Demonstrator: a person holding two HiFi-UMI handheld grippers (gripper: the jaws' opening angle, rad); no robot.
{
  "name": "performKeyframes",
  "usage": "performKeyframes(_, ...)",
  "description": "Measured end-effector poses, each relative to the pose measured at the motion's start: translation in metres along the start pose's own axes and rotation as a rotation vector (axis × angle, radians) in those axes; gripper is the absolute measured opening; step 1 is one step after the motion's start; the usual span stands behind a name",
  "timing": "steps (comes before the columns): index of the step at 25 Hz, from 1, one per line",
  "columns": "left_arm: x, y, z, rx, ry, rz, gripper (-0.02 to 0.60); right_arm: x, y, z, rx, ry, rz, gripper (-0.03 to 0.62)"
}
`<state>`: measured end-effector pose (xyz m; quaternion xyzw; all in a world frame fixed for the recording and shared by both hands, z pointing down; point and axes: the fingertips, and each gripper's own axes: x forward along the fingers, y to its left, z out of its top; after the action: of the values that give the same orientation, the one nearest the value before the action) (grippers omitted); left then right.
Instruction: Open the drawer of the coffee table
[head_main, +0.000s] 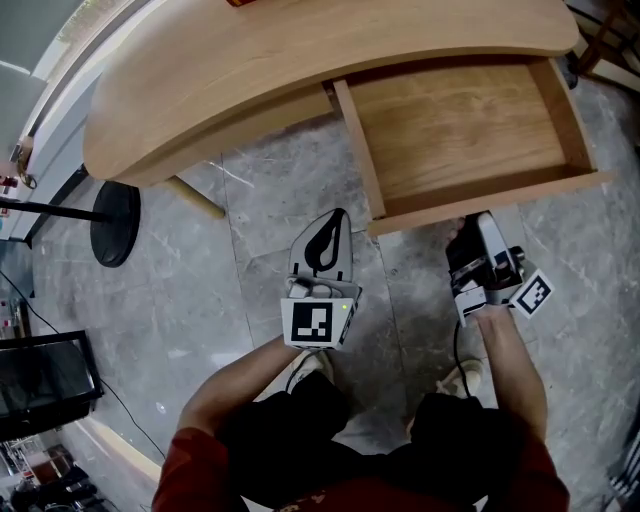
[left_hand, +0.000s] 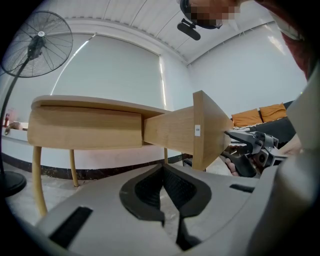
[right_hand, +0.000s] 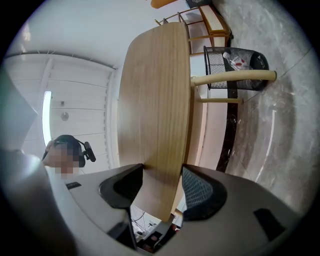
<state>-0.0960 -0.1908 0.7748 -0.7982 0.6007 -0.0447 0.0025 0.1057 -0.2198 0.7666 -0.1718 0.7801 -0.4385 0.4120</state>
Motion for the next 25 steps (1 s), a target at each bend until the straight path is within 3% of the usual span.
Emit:
performKeyframes(16, 0.003, -0.002, -0.012, -0.018, 0.023, -0.003, 0.008, -0.001, -0.001, -0.005, -0.031, 0.044, -0.012, 0.238)
performKeyframes(20, 0.002, -0.004, -0.016, -0.022, 0.032, -0.007, 0.008, -0.009, -0.007, -0.013, -0.057, 0.076, -0.056, 0.239)
performKeyframes(25, 0.0, -0.003, -0.023, -0.025, 0.046, -0.006, 0.008, -0.025, -0.024, -0.024, -0.196, 0.164, -0.178, 0.239)
